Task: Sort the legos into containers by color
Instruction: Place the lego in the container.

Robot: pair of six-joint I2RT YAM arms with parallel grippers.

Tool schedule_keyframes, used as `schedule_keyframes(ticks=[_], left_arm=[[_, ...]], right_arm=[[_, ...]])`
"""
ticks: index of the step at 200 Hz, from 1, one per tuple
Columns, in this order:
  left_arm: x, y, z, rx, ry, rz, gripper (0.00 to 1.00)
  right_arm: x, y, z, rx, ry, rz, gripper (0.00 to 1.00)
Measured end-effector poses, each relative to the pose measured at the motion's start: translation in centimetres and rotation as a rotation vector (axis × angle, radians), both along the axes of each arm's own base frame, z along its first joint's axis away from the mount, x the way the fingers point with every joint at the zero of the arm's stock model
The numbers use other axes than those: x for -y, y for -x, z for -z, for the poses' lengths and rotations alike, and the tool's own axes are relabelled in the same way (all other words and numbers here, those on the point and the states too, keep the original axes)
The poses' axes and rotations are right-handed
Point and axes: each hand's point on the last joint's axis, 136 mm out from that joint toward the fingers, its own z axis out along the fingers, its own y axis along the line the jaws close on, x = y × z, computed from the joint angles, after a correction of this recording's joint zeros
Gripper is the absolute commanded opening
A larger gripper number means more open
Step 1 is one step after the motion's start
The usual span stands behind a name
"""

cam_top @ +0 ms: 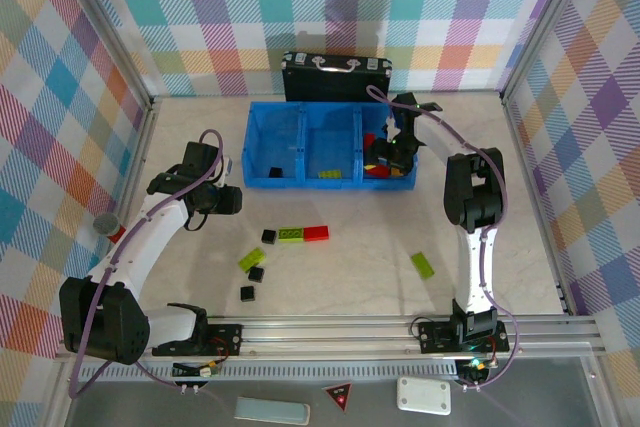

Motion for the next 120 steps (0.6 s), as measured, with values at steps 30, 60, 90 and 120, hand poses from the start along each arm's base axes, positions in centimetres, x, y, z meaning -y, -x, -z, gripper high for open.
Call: schedule_keyframes(ticks=[30, 60, 90, 120], left_arm=[[0.0, 0.0, 0.0, 0.0, 0.0, 0.0, 0.5], [0.0, 0.0, 0.0, 0.0, 0.0, 0.0, 0.5], [0.0, 0.0, 0.0, 0.0, 0.0, 0.0, 0.5], [0.0, 0.0, 0.0, -0.001, 0.001, 0.001, 0.5]], right_arm=[[0.0, 0.1, -0.7, 0.011, -0.005, -0.001, 0.73], [0.0, 0.2, -2.2, 0.036, -0.014, -0.001, 0.73], [-0.1, 0.6, -4.0, 0.063, -0.032, -0.004, 0.73], [0.1, 1.6, -6.3, 0.102, -0.044, -0.004, 0.73]])
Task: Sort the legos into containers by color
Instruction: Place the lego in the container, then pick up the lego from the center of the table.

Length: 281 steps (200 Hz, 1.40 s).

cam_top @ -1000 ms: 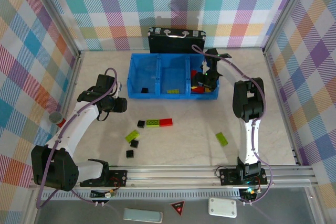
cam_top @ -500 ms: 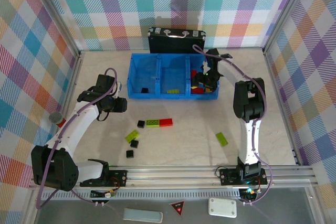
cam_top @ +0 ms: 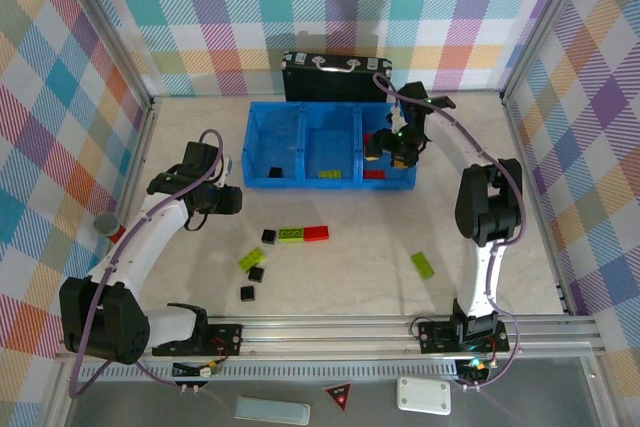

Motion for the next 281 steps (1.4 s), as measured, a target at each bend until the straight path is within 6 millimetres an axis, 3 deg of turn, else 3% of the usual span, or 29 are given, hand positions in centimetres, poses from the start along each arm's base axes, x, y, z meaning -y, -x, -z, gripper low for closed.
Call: schedule_keyframes(ticks=[50, 121, 174, 226, 281], left_arm=[[0.7, 0.0, 0.9, -0.043, 0.029, 0.017, 0.53], [3.7, 0.3, 0.7, -0.123, 0.04, 0.068, 0.54], [6.4, 1.3, 2.5, -0.198, 0.04, 0.104, 0.54], [8.9, 1.7, 5.6, -0.263, 0.026, 0.142, 0.53], [9.4, 2.3, 8.2, -0.308, 0.005, 0.142, 0.53]], right_arm=[[0.7, 4.2, -2.2, 0.015, -0.031, 0.009, 0.73], [1.6, 9.5, -2.2, -0.006, -0.045, 0.034, 0.73], [2.2, 11.6, -2.3, 0.001, -0.052, 0.053, 0.73], [2.6, 13.0, -1.5, -0.024, -0.049, 0.066, 0.73], [2.8, 13.6, -0.9, -0.041, -0.044, 0.067, 0.72]])
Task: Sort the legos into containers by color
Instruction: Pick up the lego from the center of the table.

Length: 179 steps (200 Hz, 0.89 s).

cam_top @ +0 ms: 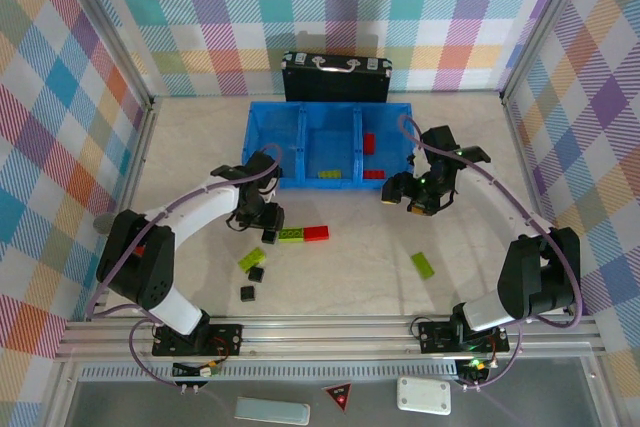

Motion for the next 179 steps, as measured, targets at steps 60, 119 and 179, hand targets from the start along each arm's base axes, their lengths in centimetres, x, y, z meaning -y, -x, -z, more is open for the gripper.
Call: schedule_keyframes(ticks=[60, 119, 179], left_arm=[[0.4, 1.2, 1.9, -0.039, -0.018, 0.011, 0.53], [0.7, 1.3, 2.5, -0.038, -0.034, 0.024, 0.51], [0.7, 1.3, 2.7, -0.027, -0.059, 0.029, 0.44]], right_arm=[[0.0, 0.0, -0.2, 0.007, -0.002, -0.001, 0.72], [0.0, 0.0, -0.2, 0.007, -0.002, -0.001, 0.72], [0.0, 0.0, -0.2, 0.007, -0.002, -0.001, 0.72]])
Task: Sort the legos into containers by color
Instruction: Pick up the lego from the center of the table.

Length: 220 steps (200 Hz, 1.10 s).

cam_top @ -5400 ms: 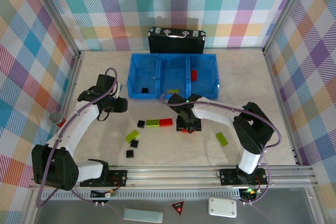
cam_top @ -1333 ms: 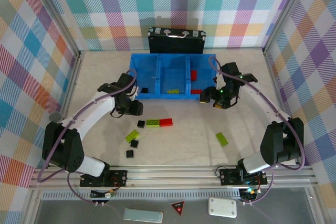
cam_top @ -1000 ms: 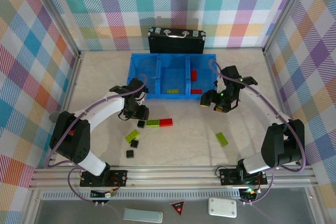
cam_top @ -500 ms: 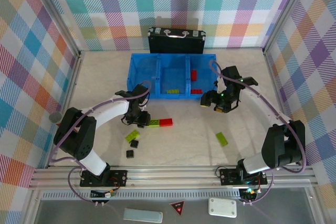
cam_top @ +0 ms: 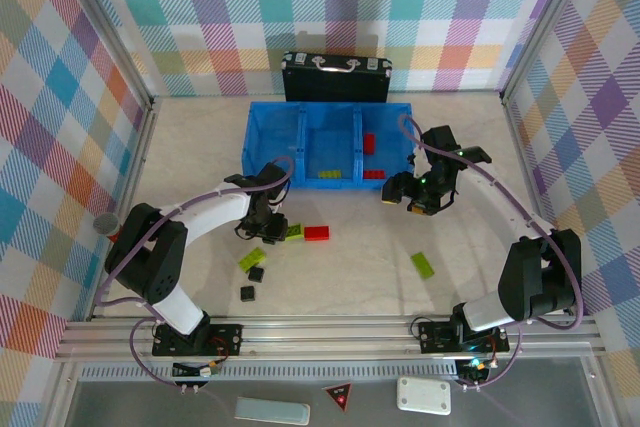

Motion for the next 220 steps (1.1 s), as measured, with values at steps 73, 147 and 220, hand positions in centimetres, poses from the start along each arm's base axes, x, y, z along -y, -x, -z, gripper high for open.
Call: schedule_keyframes(ticks=[73, 147, 220], left_arm=[[-0.5, -0.1, 0.5, 0.0, -0.036, -0.009, 0.38], [-0.7, -0.2, 0.4, 0.008, -0.048, -0.013, 0.36], [-0.3, -2.1, -2.7, 0.086, -0.048, -0.026, 0.35]], right_arm=[[0.0, 0.0, 0.0, 0.0, 0.0, 0.0, 0.72], [0.0, 0.0, 0.0, 0.001, 0.0, 0.0, 0.72], [0.1, 0.4, -0.6, 0.009, -0.001, 0.0, 0.72]])
